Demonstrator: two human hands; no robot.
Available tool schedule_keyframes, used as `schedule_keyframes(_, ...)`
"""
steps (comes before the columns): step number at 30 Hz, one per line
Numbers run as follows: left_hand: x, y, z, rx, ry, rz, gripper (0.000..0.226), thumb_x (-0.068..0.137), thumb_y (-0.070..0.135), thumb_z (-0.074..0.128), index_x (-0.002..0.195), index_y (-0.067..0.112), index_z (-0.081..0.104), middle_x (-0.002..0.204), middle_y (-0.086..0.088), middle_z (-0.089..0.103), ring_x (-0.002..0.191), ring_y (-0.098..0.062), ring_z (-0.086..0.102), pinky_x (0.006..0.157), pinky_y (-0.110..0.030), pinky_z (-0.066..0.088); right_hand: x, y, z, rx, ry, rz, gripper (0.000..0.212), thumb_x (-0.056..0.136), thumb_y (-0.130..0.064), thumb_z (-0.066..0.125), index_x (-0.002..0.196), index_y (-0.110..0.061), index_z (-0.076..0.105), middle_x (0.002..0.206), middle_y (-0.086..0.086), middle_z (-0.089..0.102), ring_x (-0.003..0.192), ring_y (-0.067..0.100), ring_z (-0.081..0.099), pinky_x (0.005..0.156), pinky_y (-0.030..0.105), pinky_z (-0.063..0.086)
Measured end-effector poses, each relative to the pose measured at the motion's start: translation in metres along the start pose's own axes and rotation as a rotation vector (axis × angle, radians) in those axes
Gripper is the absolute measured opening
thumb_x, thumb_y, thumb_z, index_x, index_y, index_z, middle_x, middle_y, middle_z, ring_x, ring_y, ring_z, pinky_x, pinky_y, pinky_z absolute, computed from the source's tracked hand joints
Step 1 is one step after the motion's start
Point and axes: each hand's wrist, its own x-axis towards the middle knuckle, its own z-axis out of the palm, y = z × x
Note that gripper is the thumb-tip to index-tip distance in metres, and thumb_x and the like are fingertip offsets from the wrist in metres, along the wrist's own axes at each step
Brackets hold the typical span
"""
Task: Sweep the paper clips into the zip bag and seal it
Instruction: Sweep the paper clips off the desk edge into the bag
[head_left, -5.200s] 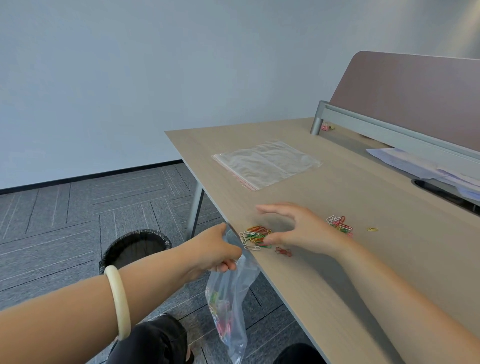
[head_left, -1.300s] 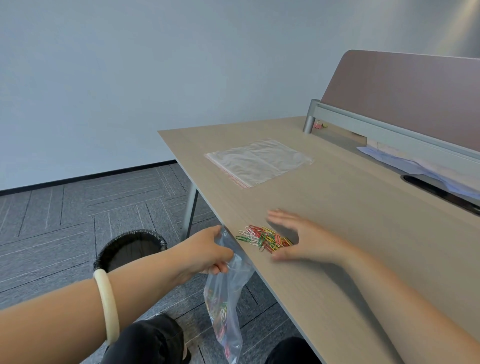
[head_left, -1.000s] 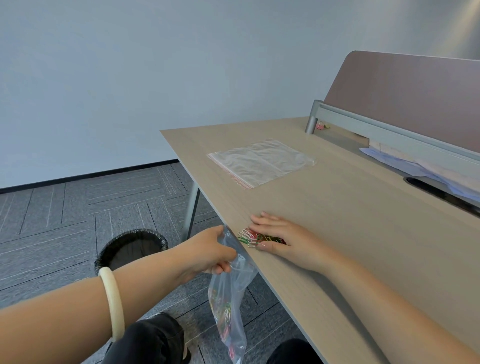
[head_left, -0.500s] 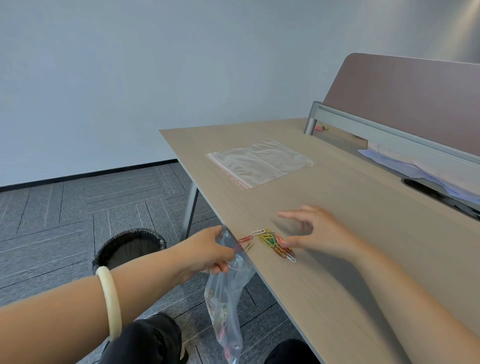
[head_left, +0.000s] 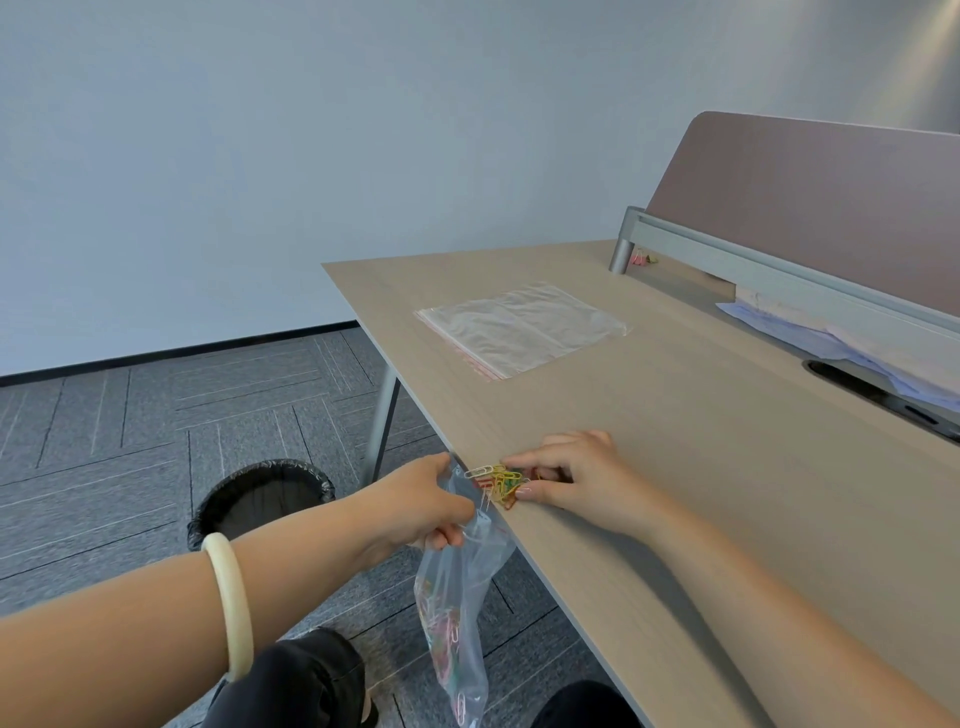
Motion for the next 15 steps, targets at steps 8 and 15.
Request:
schedule_keyframes(8,0.003,-0.003,-0.002,-0.029,-0.002,-0.005,0.073,0.082,-0.002,0.052,0.146,0.015,0.021,0.071,-0.002,0.059,0.044,-0.009,0.051,0.042,-0.015,0.040,0.015,-0.018,0.015,0.234,0.080,-0.039,0.027,0.084,-0.030,0.064,0.110,-0.032,0.067,0.077,-0.023,0.056,0.083,-0.009,0.052,0.087,0.024,0.037)
schedule_keyframes(15,0.002,-0.003,-0.003,-0.026,0.014,-0.002,0.078,0.081,-0.002,0.051,0.149,0.014,0.015,0.097,-0.012,0.067,0.048,-0.010,0.052,0.046,-0.017,0.042,-0.010,0.022,-0.003,-0.051,0.033,0.062,0.067,0.073,-0.076,0.039,0.127,-0.036,0.053,0.129,-0.019,0.045,0.123,0.005,0.034,0.109,0.033,0.022)
